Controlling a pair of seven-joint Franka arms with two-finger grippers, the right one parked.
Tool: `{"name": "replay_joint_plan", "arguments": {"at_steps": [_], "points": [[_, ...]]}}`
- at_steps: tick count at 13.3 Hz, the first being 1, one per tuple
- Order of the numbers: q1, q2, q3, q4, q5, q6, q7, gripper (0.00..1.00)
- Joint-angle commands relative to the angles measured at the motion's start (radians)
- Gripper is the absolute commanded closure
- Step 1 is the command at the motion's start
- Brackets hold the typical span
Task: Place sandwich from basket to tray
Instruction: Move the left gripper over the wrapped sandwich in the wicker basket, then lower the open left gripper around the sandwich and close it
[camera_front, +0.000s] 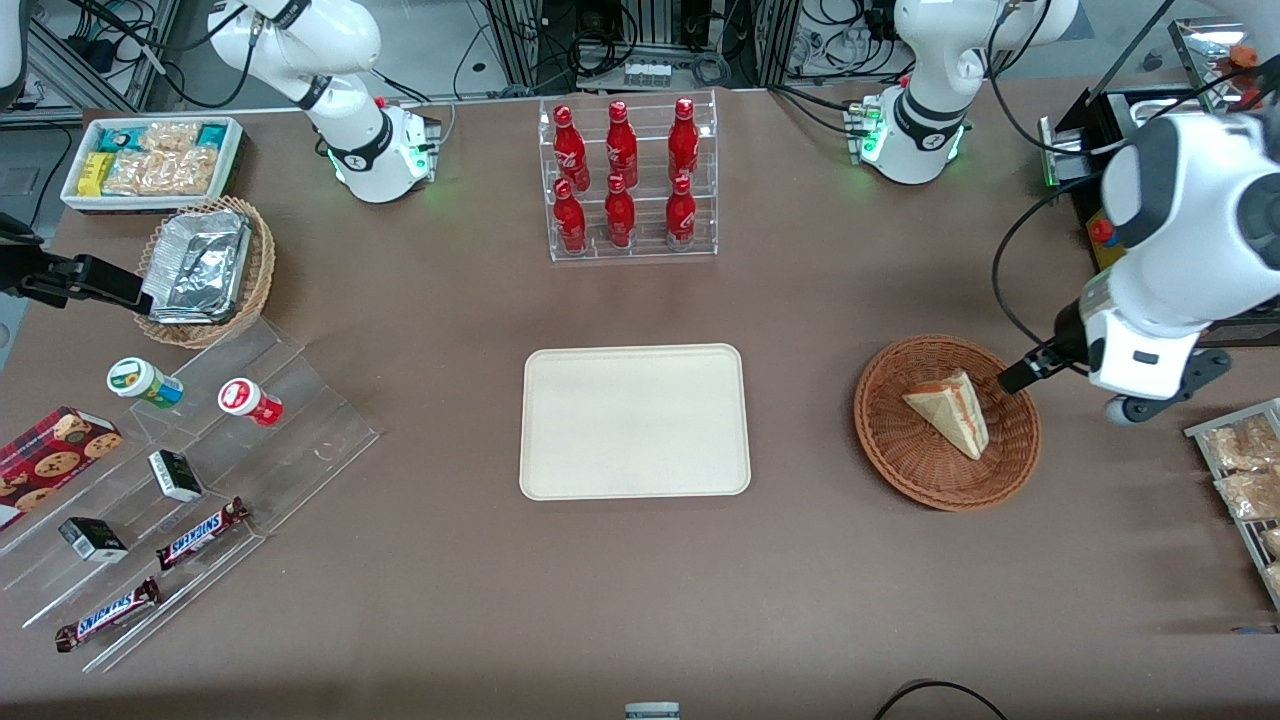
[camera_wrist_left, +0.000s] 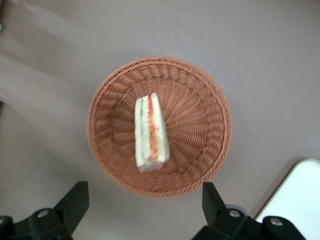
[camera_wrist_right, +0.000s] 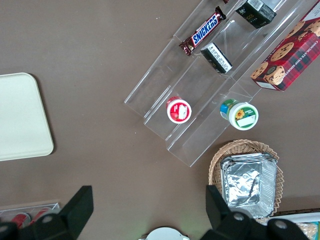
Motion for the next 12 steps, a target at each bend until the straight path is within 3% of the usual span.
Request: {"name": "replay_joint_plan", "arguments": {"at_steps": [1,3,12], "points": [[-0.005,-0.068,0.006,-0.202,-0.013,0.205,-0.090,0.00],[-0.005,-0.068,0.006,-0.300,-0.013,0.348,-0.166,0.00],[-0.028,0.030,0.006,-0.425,0.006,0.515,-0.168,0.01]]}}
